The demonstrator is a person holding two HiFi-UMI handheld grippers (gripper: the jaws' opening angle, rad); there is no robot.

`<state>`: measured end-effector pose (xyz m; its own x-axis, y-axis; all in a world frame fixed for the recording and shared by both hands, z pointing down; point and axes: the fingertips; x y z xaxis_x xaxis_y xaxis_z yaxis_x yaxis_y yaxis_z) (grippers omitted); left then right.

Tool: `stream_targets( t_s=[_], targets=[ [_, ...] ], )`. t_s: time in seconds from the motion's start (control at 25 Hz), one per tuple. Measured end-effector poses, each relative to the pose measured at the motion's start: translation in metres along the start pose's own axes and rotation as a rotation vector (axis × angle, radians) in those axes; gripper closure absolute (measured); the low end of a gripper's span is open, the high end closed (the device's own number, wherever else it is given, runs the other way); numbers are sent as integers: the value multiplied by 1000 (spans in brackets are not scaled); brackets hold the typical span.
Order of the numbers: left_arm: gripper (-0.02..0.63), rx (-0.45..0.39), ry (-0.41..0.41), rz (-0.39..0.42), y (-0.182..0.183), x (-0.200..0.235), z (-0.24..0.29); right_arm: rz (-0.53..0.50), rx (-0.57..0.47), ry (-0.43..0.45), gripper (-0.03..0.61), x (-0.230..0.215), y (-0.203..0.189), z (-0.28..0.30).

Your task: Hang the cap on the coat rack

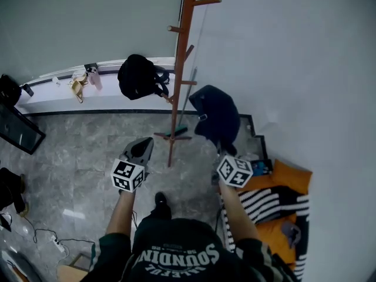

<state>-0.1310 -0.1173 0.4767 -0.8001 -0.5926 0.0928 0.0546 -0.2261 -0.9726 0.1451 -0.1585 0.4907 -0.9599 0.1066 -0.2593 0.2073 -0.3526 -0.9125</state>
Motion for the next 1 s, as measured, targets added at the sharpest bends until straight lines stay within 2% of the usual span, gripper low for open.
stream_targets(
  t_s=[0.36, 0.68, 1.0],
  targets=[
    [614, -9, -66, -1, 17, 29, 40, 8, 5, -20, 562, 6, -6, 23],
    [615, -1, -93, -45, 16, 30, 74, 4, 40, -35, 561, -10, -7, 32],
    [615, 2, -126, -35, 12, 30, 110, 34, 48, -48, 563, -26, -18, 45]
  ],
)
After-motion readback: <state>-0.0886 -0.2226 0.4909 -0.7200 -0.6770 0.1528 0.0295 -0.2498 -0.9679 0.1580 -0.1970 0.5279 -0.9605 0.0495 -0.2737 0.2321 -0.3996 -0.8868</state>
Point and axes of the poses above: the fingertips, and each gripper's own axes: z forward along the fingers, x to its left, y out of its top, and after that the axes turned 4 degrees about -y, right-handed
